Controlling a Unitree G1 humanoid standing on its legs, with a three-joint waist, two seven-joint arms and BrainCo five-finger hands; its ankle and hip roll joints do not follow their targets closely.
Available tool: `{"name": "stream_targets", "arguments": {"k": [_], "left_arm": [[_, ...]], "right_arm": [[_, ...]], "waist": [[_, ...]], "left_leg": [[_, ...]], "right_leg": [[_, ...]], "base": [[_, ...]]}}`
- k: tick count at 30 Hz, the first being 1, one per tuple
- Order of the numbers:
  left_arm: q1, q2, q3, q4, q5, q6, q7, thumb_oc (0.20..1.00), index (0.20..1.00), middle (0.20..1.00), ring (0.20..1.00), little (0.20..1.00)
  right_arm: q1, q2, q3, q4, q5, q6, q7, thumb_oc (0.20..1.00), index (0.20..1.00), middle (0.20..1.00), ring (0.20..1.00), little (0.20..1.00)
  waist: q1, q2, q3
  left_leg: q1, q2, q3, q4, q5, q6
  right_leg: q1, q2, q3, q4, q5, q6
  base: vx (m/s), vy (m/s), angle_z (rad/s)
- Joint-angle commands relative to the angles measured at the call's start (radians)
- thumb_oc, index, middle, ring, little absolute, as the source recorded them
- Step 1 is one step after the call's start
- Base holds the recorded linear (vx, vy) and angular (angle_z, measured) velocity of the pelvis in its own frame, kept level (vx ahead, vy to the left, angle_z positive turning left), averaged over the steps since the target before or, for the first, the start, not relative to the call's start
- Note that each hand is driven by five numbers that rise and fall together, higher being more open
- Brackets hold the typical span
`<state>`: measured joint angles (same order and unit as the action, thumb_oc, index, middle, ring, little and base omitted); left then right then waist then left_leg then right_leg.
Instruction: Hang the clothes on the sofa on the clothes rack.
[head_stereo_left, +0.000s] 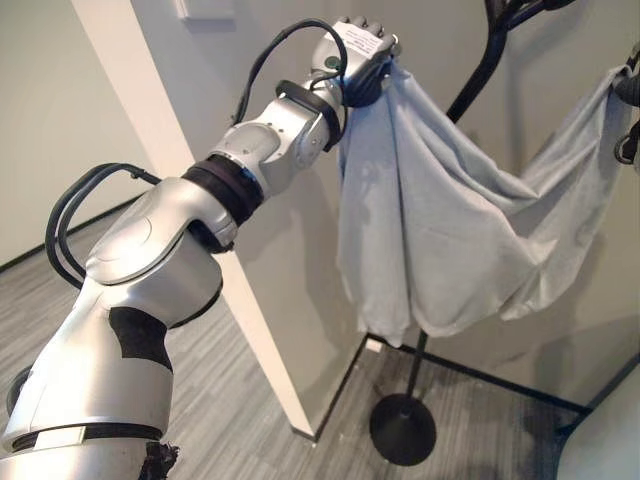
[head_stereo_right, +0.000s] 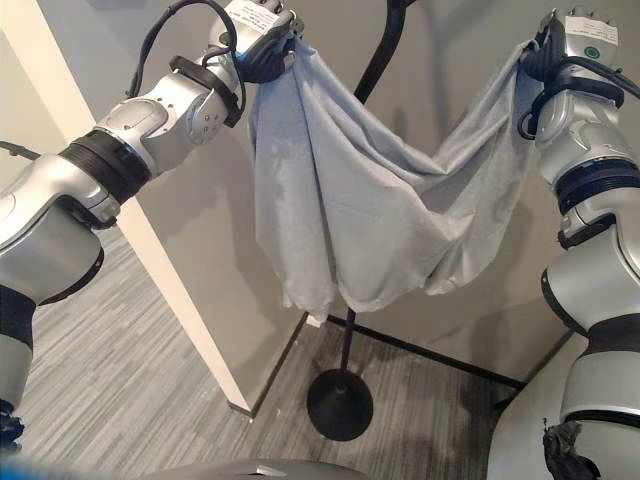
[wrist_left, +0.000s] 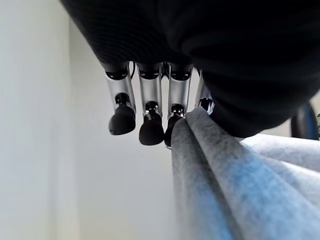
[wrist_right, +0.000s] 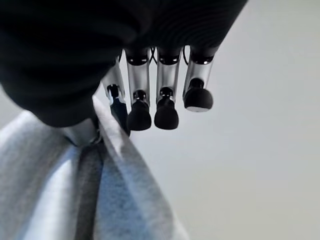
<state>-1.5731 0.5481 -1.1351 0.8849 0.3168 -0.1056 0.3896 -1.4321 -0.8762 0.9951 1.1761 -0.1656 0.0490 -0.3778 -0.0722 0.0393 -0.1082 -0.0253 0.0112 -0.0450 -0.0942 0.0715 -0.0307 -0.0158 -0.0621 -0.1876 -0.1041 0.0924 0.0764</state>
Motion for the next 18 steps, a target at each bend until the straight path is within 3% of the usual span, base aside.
{"name": "stream_targets", "arguments": {"k": [1, 10, 18], "left_arm": [[-0.171, -0.005, 0.015, 0.139, -0.055, 0.035, 0.039, 0.200, 0.200, 0.200, 0.200, 0.200], [-0.144, 0.012, 0.039, 0.227, -0.048, 0.027, 0.026, 0.200, 0.200, 0.200, 0.200, 0.200], [-0.031, 0.038, 0.129, 0.220, -0.025, 0.026, 0.026, 0.200, 0.200, 0.200, 0.200, 0.200]], "right_arm": [[-0.225, -0.038, 0.079, 0.083, -0.089, -0.004, 0.013, 0.200, 0.200, 0.200, 0.200, 0.200], [-0.156, 0.025, 0.080, 0.103, -0.171, -0.019, 0.046, 0.200, 0.200, 0.200, 0.200, 0.200], [-0.069, 0.082, 0.043, 0.043, -0.195, -0.061, 0.068, 0.200, 0.200, 0.200, 0.200, 0.200]], "waist": [[0.059, -0.017, 0.064], [0.089, -0.002, 0.083], [0.120, -0.023, 0.105]], "left_leg": [[0.026, 0.013, -0.008, 0.007, -0.071, -0.028], [-0.047, -0.003, -0.050, 0.007, -0.038, -0.037], [-0.075, -0.011, -0.089, 0.007, -0.025, -0.040]], "right_leg": [[-0.042, -0.066, -0.042, 0.017, -0.086, 0.126], [-0.081, -0.064, -0.083, 0.017, -0.083, 0.118], [-0.090, -0.059, -0.111, 0.017, -0.091, 0.105]], "base": [[-0.04, -0.035, 0.21], [-0.03, -0.016, 0.14], [-0.02, -0.001, 0.11]]}}
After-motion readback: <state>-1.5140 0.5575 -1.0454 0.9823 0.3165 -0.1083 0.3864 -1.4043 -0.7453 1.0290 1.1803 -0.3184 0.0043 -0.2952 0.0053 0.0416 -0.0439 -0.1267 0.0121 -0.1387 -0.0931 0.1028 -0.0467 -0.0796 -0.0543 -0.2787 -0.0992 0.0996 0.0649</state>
